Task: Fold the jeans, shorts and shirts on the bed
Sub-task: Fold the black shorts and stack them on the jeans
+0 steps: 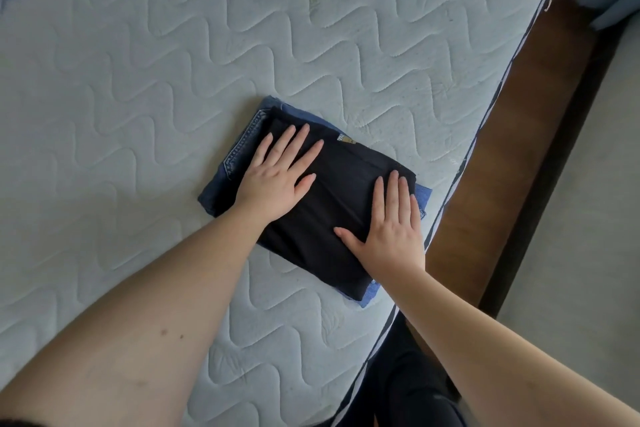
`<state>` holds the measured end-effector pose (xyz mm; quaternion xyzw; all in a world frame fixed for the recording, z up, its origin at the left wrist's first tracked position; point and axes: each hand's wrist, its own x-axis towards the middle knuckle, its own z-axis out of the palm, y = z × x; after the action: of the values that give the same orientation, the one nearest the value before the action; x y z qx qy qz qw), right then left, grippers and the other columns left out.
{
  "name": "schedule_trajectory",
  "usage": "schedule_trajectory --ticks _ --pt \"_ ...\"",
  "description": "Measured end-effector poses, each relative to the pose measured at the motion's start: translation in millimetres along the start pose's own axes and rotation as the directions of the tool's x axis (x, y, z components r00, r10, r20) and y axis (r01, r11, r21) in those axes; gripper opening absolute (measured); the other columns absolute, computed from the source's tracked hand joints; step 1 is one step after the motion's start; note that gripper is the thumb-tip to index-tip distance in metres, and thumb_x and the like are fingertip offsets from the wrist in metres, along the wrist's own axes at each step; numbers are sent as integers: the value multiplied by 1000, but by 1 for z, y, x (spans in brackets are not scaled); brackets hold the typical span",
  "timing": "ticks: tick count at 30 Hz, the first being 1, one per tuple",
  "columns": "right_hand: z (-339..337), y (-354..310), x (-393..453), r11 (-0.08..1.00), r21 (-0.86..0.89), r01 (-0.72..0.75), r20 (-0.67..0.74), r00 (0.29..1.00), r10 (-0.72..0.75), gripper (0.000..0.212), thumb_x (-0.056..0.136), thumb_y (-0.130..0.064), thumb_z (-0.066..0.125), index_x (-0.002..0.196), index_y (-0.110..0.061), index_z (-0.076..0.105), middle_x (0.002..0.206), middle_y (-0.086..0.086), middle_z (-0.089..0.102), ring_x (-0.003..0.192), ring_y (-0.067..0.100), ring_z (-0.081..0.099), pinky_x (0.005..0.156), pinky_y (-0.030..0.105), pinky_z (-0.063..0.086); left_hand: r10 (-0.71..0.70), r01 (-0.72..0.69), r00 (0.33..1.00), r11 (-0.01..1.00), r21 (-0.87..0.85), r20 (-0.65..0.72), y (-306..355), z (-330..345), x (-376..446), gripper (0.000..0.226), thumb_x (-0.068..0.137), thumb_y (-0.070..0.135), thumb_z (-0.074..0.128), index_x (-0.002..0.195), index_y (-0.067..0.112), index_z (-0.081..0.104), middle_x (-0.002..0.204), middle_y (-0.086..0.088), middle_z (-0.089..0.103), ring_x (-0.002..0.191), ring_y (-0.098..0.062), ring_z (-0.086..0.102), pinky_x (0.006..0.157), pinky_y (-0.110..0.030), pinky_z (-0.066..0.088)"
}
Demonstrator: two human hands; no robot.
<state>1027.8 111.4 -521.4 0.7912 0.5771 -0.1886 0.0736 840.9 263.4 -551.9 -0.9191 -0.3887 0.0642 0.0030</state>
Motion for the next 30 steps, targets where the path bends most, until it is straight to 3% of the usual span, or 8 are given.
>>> schedule_trajectory --ticks 6,9,11,13,17,20,23,30 --pt "-18 19 -24 990 -60 124 85 989 -119 83 93 -69 23 157 -19 4 164 5 -7 150 26 -11 119 42 -8 -113 114 993 992 -47 26 10 -27 -57 59 103 44 28 156 20 16 164 -6 11 150 -23 14 121 -47 14" --pt "-38 21 -40 972 -114 206 147 971 -189 70 97 -60 30 156 -23 16 164 5 0 151 28 -8 116 42 -12 -172 197 964 974 -110 202 28 -43 -99 58 99 36 47 152 20 31 161 -4 23 147 -22 25 119 -45 19" --pt "-55 17 -56 963 -104 247 186 956 -225 65 98 -57 32 154 -25 22 164 4 4 151 27 -5 116 42 -10 -181 245 925 956 -160 333 41 -64 -115 57 97 35 48 151 22 34 159 -4 28 146 -21 27 115 -43 24" --pt "-76 8 -70 962 -69 265 212 946 -245 61 99 -56 34 151 -25 29 163 3 12 151 26 2 119 41 -3 -176 261 913 945 -196 369 53 -92 -130 51 97 36 46 146 21 41 151 -7 39 139 -24 36 107 -41 33" --pt "-129 -18 -103 948 7 319 250 917 -310 54 99 -47 40 147 -23 35 157 2 30 145 23 24 118 39 19 -211 291 931 921 -257 299 66 -164 -158 38 97 35 43 131 19 52 124 -1 54 114 -22 51 89 -36 43" --pt "-169 -39 -129 911 53 409 275 871 -408 40 97 -30 44 136 -20 49 138 0 50 129 24 46 106 36 36 -240 332 926 885 -326 292 63 -221 -179 39 98 40 42 131 21 51 121 1 56 111 -21 53 89 -36 44" --pt "-202 -56 -161 878 32 477 169 863 -475 37 97 -33 44 132 -24 53 129 -5 57 119 20 53 100 33 38 -308 341 940 839 -424 146 56 -286 -208 40 98 40 46 132 20 54 124 0 58 108 -24 58 86 -40 47" --pt "-271 -87 -240 813 -70 578 -34 813 -581 42 98 -49 39 133 -28 51 123 -9 61 108 17 59 92 32 44 -371 367 928 891 -267 36 56 -391 -300 36 97 42 39 120 23 58 108 5 61 98 -20 59 83 -36 44"
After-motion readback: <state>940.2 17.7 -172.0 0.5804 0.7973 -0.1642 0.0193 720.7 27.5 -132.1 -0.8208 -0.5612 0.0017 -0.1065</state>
